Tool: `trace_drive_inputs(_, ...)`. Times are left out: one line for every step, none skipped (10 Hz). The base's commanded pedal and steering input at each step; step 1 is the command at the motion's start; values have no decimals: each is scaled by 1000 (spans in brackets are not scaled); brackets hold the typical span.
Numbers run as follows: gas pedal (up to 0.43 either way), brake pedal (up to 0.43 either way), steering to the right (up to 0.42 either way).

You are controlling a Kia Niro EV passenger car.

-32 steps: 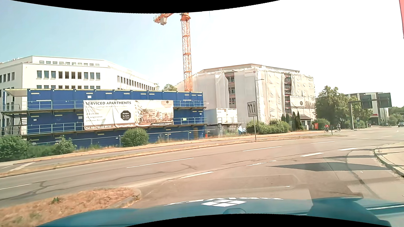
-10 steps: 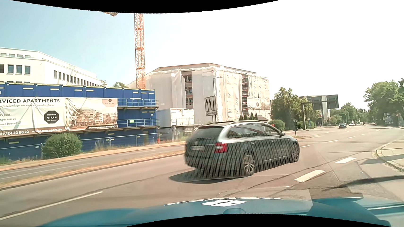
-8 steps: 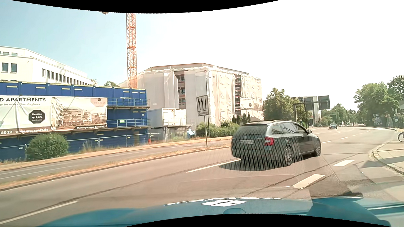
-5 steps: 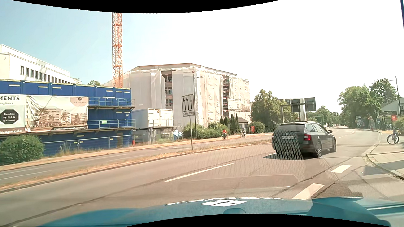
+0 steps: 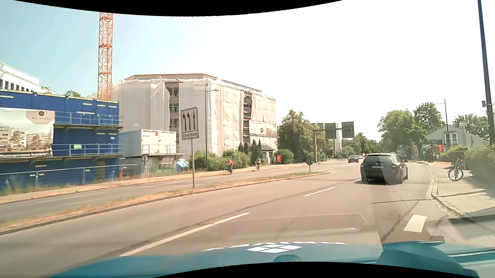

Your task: Follow the waypoints while adhering to traffic rules and regulations

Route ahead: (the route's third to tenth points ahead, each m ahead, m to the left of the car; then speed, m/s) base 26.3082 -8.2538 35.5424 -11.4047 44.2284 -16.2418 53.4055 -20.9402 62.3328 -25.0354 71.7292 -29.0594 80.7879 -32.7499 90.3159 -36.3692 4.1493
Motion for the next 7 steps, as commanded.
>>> trace_drive_inputs(319, 0, 286)
trace_drive_inputs(319, 0, 280)
trace_drive_inputs(319, 0, 271)
trace_drive_inputs(319, 0, 263)
trace_drive_inputs(319, 0, 262)
trace_drive_inputs(319, 0, 262)
trace_drive_inputs(319, 0, 261)
